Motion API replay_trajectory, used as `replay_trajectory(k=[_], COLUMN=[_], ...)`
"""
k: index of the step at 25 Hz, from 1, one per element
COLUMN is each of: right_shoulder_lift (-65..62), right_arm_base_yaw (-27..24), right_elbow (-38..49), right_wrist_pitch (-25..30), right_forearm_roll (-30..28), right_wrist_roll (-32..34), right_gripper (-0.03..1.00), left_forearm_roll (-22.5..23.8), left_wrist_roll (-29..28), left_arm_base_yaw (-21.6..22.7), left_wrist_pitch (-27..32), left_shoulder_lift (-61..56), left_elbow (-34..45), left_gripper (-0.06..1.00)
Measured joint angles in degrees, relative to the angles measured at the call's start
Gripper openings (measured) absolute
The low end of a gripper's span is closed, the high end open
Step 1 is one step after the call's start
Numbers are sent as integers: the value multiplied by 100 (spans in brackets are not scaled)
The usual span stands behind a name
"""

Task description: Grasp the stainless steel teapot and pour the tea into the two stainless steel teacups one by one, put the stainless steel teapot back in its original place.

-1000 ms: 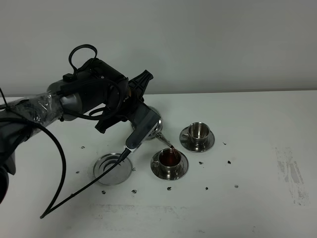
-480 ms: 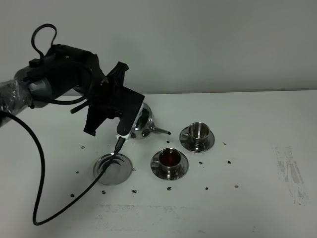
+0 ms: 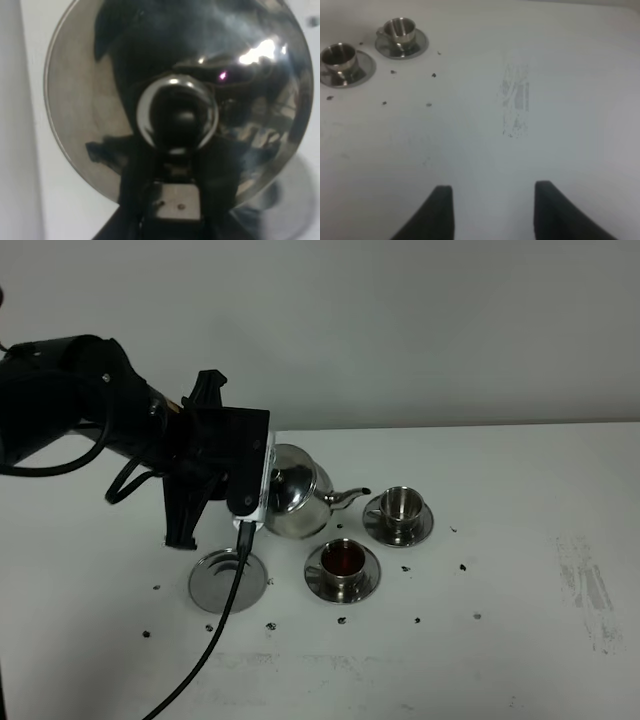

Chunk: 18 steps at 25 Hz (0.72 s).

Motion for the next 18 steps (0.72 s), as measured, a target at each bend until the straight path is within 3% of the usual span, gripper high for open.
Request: replay_trajectory(k=[4, 8, 14, 18], right_shoulder_lift=[0, 0, 0, 0], right_arm_base_yaw=[0, 0, 0, 0], right_elbow=[0, 0, 0, 0], right_wrist_pitch=[0, 0, 0, 0], right_forearm_roll=[0, 0, 0, 0], right_wrist_roll=[0, 0, 0, 0], right_gripper=[36, 36, 36, 36], left_forearm_roll=[-632, -761, -279, 199], left_wrist_roll=[-327, -1157, -2625, -3263], left_arm_base_yaw=[0, 0, -70, -256], left_wrist_pitch=[128, 395, 745, 770], left_shoulder_lift=[-497, -685, -643, -458], left_elbow=[694, 1090, 1173, 1173], left_gripper=[22, 22, 22, 22])
